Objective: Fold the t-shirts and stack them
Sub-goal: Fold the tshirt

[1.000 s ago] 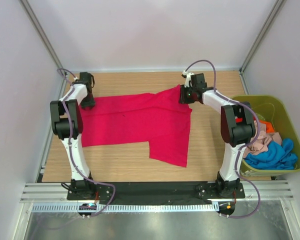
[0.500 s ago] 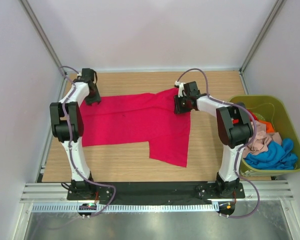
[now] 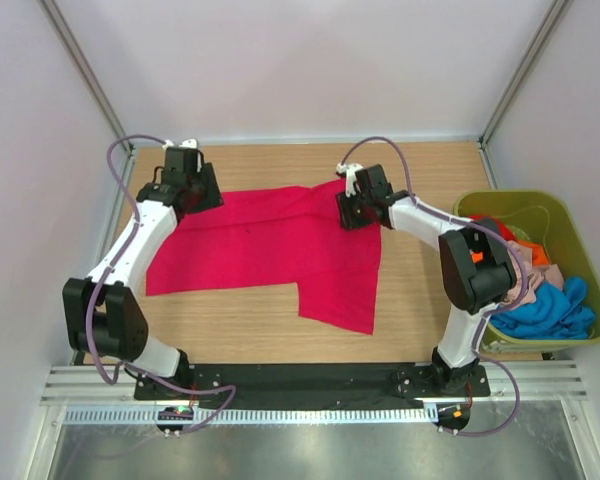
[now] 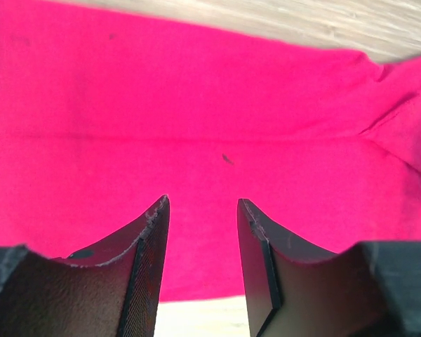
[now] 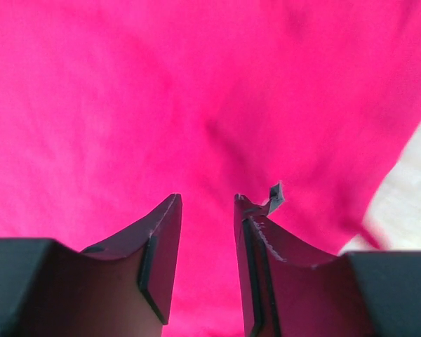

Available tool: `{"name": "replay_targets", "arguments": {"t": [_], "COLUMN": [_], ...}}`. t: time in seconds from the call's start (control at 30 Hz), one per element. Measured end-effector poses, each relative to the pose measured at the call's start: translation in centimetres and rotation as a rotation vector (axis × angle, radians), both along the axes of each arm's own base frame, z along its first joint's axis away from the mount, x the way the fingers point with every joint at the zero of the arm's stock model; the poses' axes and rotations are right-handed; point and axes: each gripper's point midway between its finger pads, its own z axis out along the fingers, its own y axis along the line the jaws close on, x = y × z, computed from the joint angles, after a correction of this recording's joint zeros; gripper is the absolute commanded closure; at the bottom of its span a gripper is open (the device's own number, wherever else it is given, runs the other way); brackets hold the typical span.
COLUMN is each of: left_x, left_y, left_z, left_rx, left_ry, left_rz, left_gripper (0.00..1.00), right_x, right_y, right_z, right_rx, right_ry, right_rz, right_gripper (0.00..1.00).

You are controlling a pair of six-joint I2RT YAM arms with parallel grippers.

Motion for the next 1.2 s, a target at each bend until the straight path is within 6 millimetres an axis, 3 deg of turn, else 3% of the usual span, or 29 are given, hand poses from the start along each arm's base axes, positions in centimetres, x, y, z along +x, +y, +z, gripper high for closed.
{"name": "replay_targets", "arguments": {"t": [0.2,0.37,0.6,0.83,0.9,1.03,1.2], "left_x": [-3.2,-4.4,-4.1,-3.8,-3.8,-3.8,-3.7], "left_y": [0.5,1.6,2.1,1.8,1.7,1.6,1.3], "left_z": [-1.2,-0.9,0.2,0.4,0.4,0.5,0.4], "left_rx": [-0.054,-0.029,-0.024,-0.047,-0.050,-0.057,-0.070], "left_ry": [-0.017,-0.069,-0.130,-0.138,-0.139,-0.141,-0.138], "left_rz": [0.038,0.077,0.101,0.102,0.099,0.096,0.086], "left_gripper": [0.54,0.52,0.52,0.53,0.53,0.53,0.53], "right_x": [6.6,9.2,9.9,10.6,10.6,10.9,10.6], "right_y": [1.6,2.4,2.3,2.7,2.9,3.2,3.3], "right_z": [2.7,1.9,-1.4,-2.4,-2.3,-1.8,-1.9], "right_rx": [0.017,0.038,0.020,0.014,0.020,0.029,0.036], "right_ry": [-0.092,-0.089,-0.025,-0.021,-0.024,-0.034,-0.022], "right_rz": [0.024,0.078,0.125,0.161,0.172,0.187,0.194], "right_gripper": [0.53,0.53,0.49,0.47,0.49,0.70,0.83]}}
